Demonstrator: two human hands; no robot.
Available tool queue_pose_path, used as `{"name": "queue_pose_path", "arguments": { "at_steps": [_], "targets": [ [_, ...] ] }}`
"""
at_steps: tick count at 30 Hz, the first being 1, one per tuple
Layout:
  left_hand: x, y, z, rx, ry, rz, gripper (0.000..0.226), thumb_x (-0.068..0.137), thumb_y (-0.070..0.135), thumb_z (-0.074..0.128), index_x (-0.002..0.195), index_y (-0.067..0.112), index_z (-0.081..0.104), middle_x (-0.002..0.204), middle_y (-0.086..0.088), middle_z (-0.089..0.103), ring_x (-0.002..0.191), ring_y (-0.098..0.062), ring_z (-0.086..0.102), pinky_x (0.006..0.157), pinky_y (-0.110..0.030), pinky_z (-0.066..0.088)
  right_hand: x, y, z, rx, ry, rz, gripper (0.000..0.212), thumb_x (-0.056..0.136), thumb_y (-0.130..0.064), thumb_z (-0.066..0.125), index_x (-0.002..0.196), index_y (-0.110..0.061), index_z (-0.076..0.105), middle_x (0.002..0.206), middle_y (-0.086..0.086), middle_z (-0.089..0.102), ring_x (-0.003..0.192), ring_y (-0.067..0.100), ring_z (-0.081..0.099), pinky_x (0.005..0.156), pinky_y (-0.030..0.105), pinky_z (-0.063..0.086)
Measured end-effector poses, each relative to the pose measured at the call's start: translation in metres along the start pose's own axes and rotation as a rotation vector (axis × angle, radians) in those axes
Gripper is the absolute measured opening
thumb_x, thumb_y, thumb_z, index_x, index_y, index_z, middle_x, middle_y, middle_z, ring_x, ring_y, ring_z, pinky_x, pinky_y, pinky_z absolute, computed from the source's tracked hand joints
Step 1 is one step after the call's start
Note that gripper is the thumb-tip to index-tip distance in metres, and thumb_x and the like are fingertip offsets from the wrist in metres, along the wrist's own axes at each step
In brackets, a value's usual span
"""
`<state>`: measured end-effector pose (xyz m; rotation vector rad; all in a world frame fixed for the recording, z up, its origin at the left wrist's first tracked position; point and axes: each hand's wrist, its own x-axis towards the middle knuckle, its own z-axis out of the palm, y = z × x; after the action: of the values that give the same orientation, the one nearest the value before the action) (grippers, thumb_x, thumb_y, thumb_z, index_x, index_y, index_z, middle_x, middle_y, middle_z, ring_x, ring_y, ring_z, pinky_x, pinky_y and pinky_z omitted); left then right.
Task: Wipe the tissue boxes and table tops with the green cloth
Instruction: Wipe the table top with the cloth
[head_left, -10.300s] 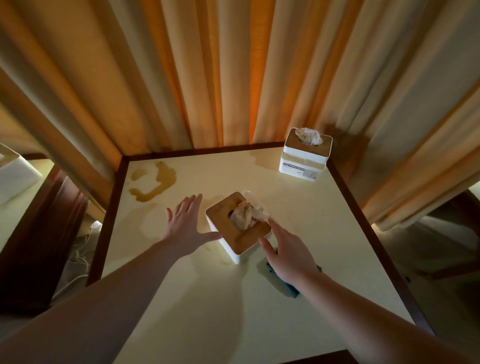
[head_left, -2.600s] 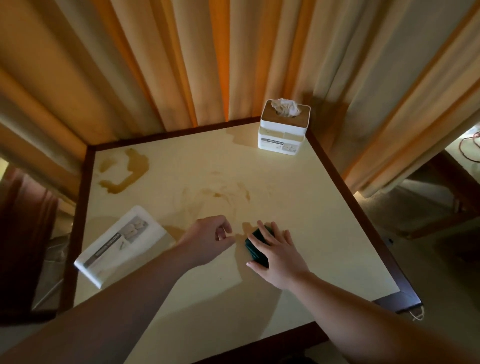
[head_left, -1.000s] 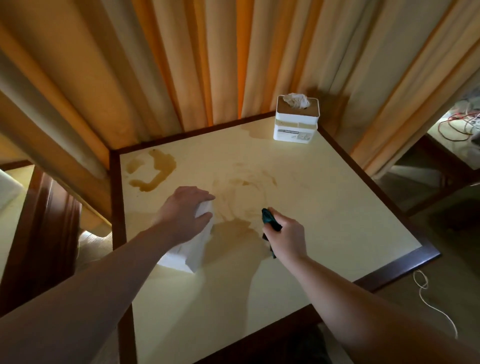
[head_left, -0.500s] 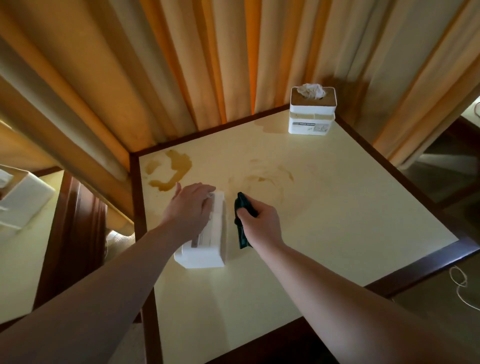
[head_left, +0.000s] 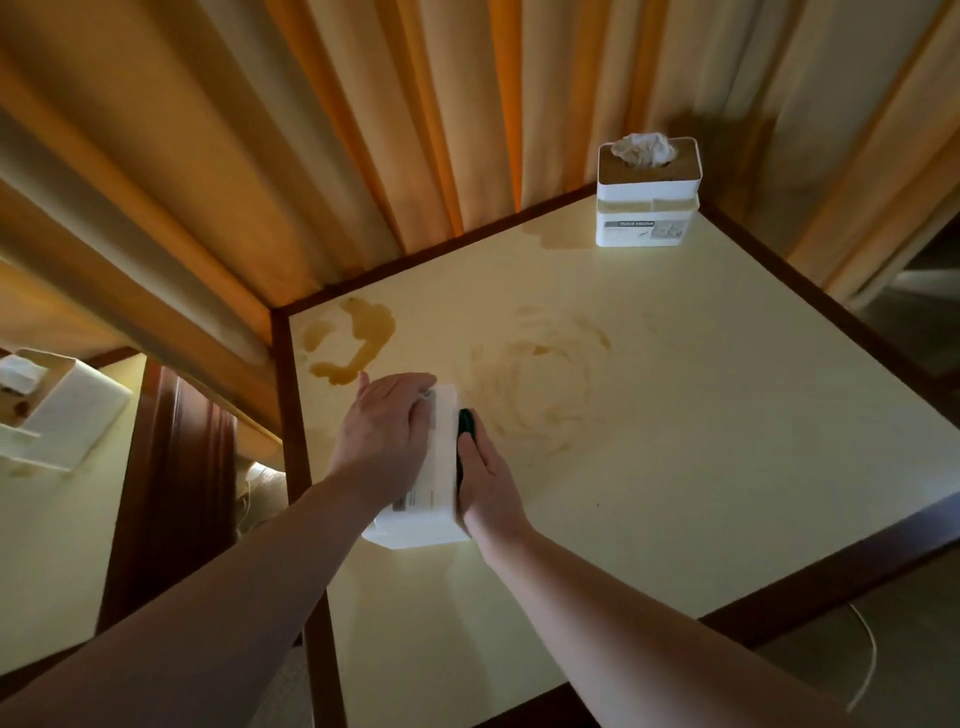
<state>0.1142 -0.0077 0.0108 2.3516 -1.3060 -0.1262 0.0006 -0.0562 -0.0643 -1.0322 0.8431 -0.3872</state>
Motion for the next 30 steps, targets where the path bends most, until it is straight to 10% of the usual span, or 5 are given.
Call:
{"name": "queue_pose_path", "arguments": {
  "at_steps": [4, 7, 15, 22, 30],
  "targets": [
    [0.001, -0.003, 0.002, -0.015, 0.015, 0.018, 0.034, 0.106, 0.020, 0.039, 0.126, 0.015, 0.067, 0.126, 0.002, 0.068, 0.128, -0.015, 0.055, 0.128, -0.038, 0.007, -0.026, -0.002, -0.004, 0.102, -0.043, -0.014, 0.042, 0.115, -0.024, 0.034, 0.151, -0.045, 0.035, 0.119, -0.046, 0.060, 0.111, -0.019, 0.058, 0.092, 0.012, 0.048],
    [0.001, -0.004, 0.001, -0.023, 0.018, 0.026, 0.035, 0.103, 0.021, 0.041, 0.125, 0.015, 0.067, 0.125, 0.002, 0.069, 0.126, -0.016, 0.057, 0.129, -0.045, 0.010, -0.016, -0.019, 0.003, 0.040, -0.029, -0.057, 0.049, 0.111, -0.038, 0.036, 0.160, -0.039, 0.034, 0.152, -0.029, 0.046, 0.137, -0.008, 0.046, 0.119, 0.032, 0.040],
    [0.002, -0.006, 0.003, -0.014, 0.050, 0.041, 0.032, 0.104, 0.015, 0.044, 0.126, 0.014, 0.067, 0.125, 0.001, 0.069, 0.127, -0.014, 0.057, 0.126, -0.028, -0.004, 0.029, -0.023, 0.004, -0.033, 0.014, -0.039, 0.051, 0.105, -0.053, 0.037, 0.155, -0.045, 0.041, 0.156, -0.021, 0.047, 0.142, 0.006, 0.046, 0.122, 0.041, 0.036],
    [0.002, -0.002, 0.003, 0.022, 0.082, 0.041, 0.029, 0.106, 0.013, 0.047, 0.127, 0.015, 0.067, 0.127, 0.002, 0.069, 0.126, -0.011, 0.055, 0.123, -0.022, -0.012, -0.014, 0.026, -0.008, -0.023, 0.002, 0.056, 0.048, 0.112, -0.035, 0.036, 0.160, -0.036, 0.034, 0.157, -0.023, 0.042, 0.138, 0.001, 0.046, 0.104, 0.015, 0.036],
    [0.001, -0.003, 0.002, 0.011, 0.089, 0.054, 0.029, 0.106, 0.015, 0.048, 0.128, 0.015, 0.068, 0.129, 0.002, 0.069, 0.128, -0.011, 0.056, 0.125, -0.023, -0.009, -0.005, 0.000, 0.006, -0.002, 0.017, -0.004, 0.060, 0.096, -0.055, 0.038, 0.154, -0.040, 0.044, 0.151, -0.013, 0.054, 0.139, 0.012, 0.051, 0.118, 0.047, 0.041]
  ]
}}
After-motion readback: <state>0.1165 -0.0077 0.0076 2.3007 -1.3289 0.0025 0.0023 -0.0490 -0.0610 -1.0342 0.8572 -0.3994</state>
